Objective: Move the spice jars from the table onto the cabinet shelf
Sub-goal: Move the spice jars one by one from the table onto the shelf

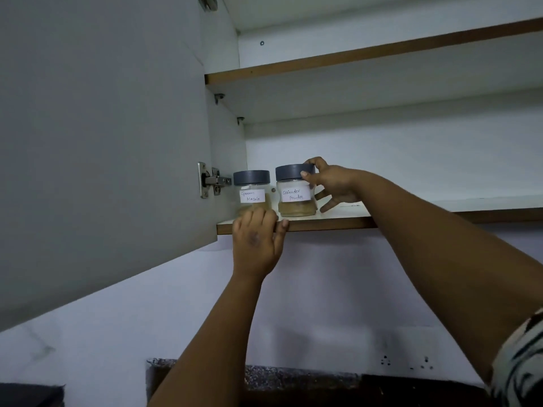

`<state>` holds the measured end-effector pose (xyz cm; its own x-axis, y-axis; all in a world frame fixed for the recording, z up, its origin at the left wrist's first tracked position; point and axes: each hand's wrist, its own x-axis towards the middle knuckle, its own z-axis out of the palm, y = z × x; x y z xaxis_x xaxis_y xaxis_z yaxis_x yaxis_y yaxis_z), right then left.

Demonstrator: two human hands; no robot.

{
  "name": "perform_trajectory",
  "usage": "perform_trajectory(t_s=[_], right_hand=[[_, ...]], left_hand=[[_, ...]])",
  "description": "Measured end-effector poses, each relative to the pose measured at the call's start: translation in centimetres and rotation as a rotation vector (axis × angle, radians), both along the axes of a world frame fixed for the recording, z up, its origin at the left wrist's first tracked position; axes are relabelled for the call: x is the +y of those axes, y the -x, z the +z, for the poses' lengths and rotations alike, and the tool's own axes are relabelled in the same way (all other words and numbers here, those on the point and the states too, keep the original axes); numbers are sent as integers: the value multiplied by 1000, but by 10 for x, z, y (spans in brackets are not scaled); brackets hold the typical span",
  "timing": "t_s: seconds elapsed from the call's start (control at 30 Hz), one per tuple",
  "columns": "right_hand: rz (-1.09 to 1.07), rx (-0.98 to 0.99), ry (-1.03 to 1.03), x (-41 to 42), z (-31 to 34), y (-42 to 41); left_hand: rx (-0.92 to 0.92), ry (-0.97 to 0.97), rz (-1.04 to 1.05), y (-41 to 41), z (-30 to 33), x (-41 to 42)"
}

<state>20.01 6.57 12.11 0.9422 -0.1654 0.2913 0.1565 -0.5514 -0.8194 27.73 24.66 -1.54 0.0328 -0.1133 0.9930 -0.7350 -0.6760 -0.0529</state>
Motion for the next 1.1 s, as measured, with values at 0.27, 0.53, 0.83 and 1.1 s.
perform_trajectory(t_s=[0.27, 0.53, 0.83, 1.1], right_hand=[[-102, -32, -27, -4, -1, -36], [-91, -86, -32, -7, -9, -50], [-100, -108, -14, -4, -12, -55], [-81, -119, -25, 0, -13, -52]], left_hand=[[-92, 111, -49, -8, -3, -10], [-108, 122, -22, -10, -5, -13], [-86, 133, -16, -8, -5, -14], [-81, 126, -17, -7, -5, -13]])
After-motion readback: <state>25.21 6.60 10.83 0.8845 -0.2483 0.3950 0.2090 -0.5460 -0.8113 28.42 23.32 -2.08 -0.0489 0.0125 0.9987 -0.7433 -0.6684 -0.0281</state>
